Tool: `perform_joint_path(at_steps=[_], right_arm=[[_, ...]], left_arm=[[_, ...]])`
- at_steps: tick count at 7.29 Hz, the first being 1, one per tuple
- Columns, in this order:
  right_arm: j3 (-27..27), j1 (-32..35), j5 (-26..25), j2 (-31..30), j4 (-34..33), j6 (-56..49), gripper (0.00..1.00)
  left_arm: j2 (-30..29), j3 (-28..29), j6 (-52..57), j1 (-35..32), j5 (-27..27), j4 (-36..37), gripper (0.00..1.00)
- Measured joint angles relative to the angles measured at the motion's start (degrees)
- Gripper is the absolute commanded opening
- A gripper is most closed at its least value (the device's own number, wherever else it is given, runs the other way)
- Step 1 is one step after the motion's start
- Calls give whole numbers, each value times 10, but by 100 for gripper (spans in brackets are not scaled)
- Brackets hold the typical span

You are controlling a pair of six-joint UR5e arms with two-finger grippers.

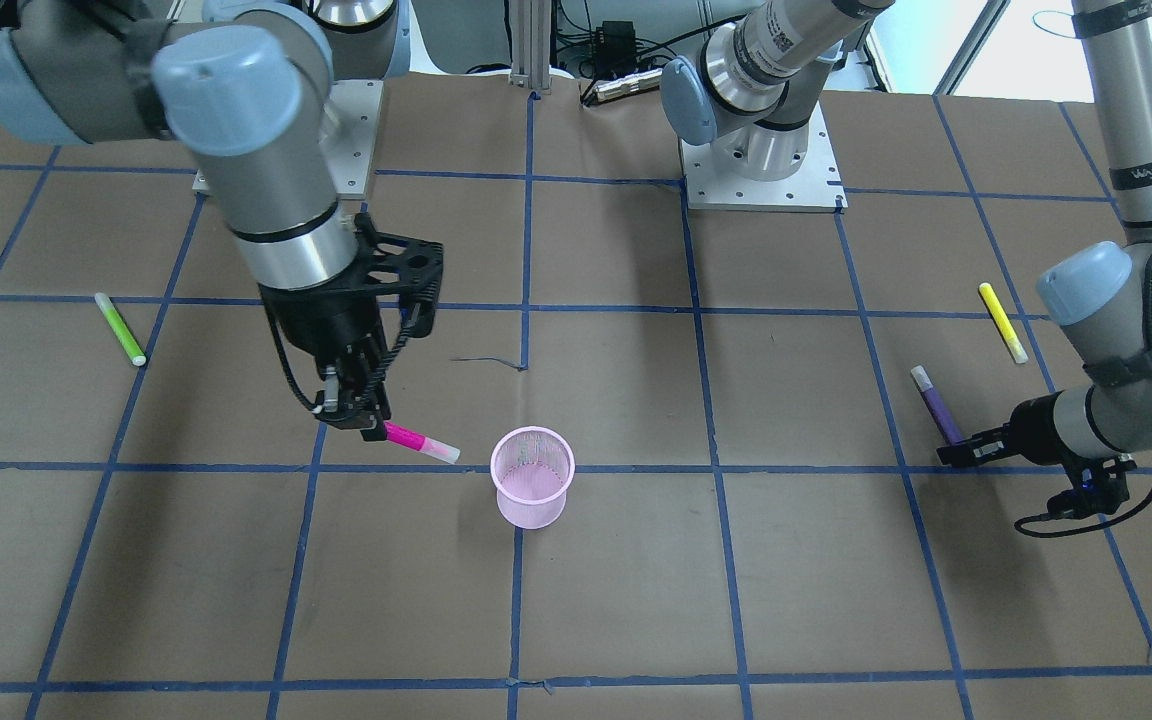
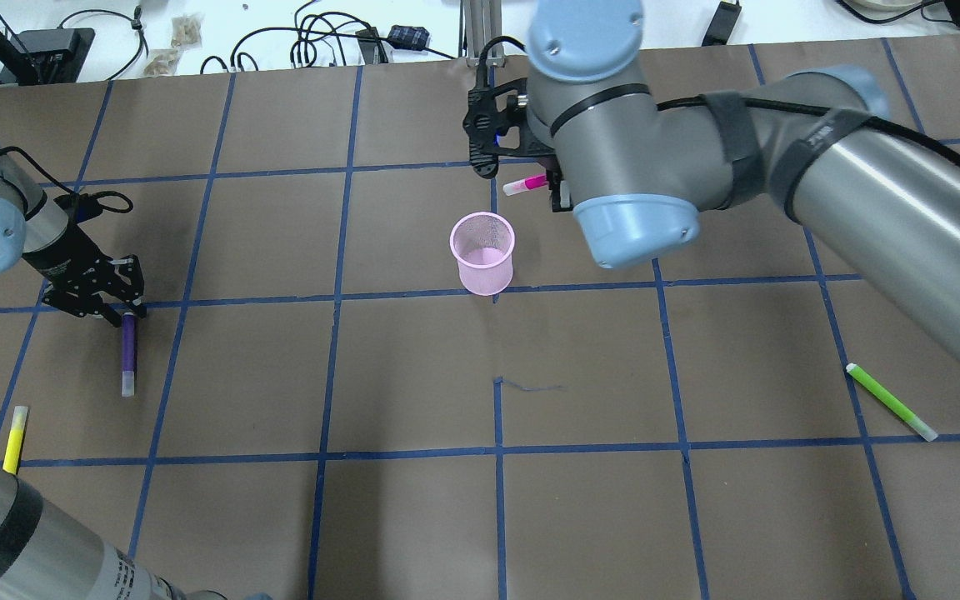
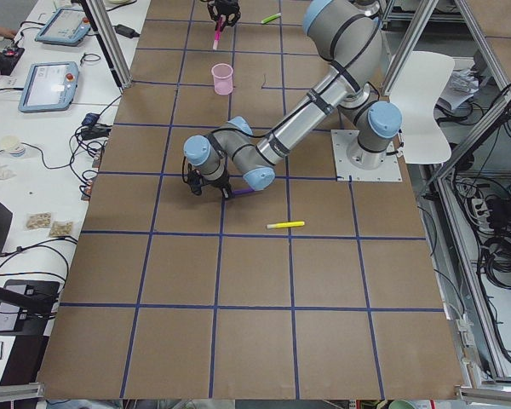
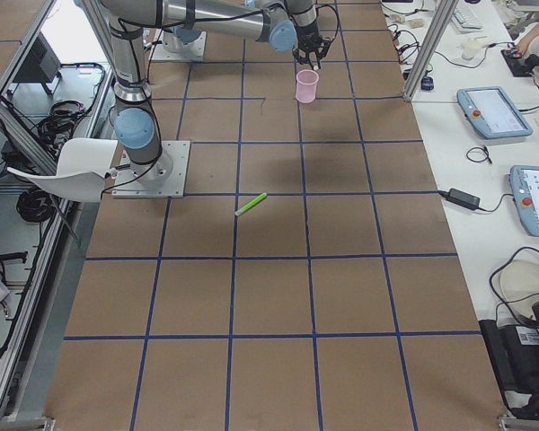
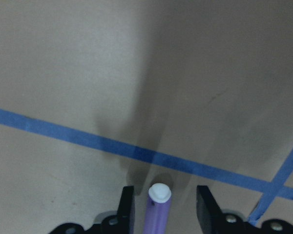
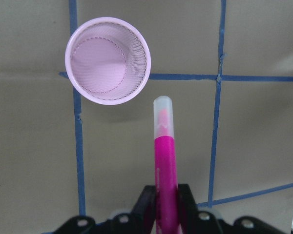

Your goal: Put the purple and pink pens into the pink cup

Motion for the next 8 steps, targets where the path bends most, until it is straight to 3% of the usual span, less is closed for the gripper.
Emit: perform_joint_path(at_steps=[2,5,6,7,8], right_arm=[[-38,71,-119,54,10,19,4],[-57,111,-189,102,29,23,10],[-57,120,-199,114,36,23,24],[-58,128,-208,124,37,23,62],[-59,131,-210,131,36,22,77]], left_arm=[[1,2,-1,1,0,-5,0],[35,22,-23,-15,-7,-16,0],[53,37,-38,-36,-9,-29,0],[71,48,-55,-59,-9,-37,0],[88,55,-66,-79,-10,-40,0]])
